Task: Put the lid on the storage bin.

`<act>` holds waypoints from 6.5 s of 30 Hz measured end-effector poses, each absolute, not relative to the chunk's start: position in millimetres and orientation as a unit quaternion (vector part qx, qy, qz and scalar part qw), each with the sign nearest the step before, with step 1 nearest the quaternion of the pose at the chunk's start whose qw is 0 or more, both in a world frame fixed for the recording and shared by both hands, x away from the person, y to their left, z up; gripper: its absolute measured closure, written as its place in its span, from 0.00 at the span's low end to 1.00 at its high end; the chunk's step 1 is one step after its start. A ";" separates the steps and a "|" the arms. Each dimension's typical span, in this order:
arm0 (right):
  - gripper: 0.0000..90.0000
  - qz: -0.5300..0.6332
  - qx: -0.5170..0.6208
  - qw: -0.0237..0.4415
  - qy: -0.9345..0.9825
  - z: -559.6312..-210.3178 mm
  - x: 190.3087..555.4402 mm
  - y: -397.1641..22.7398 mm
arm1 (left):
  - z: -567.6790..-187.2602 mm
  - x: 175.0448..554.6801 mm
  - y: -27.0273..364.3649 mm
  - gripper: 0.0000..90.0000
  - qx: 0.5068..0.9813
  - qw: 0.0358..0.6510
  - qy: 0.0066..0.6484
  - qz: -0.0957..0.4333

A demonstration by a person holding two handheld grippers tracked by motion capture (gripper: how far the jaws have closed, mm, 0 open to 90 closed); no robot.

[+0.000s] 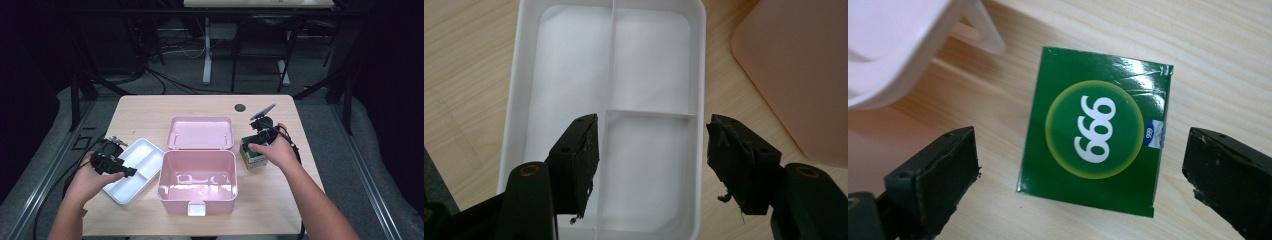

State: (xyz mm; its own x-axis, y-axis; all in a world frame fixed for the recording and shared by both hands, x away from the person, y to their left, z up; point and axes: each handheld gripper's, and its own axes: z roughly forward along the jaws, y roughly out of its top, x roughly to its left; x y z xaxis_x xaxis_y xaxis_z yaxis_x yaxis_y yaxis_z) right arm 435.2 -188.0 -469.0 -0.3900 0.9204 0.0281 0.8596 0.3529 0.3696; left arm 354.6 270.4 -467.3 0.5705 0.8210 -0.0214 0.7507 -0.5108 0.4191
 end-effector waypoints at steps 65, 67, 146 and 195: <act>0.15 0.062 0.530 0.025 0.845 -494.6 460.4 -183.1 | -464.0 353.6 267.5 0.45 0.865 0.200 0.451 0.093; 0.15 0.054 0.526 0.026 0.848 -493.9 461.0 -182.3 | -463.7 353.5 267.9 0.45 0.865 0.201 0.450 0.092; 0.18 0.094 0.343 0.069 0.932 -366.5 404.5 -171.8 | -460.2 350.8 267.4 0.45 0.866 0.213 0.442 0.097; 0.18 0.066 0.086 0.050 0.993 -357.5 344.2 -55.3 | -461.5 351.9 270.1 0.45 0.866 0.213 0.444 0.092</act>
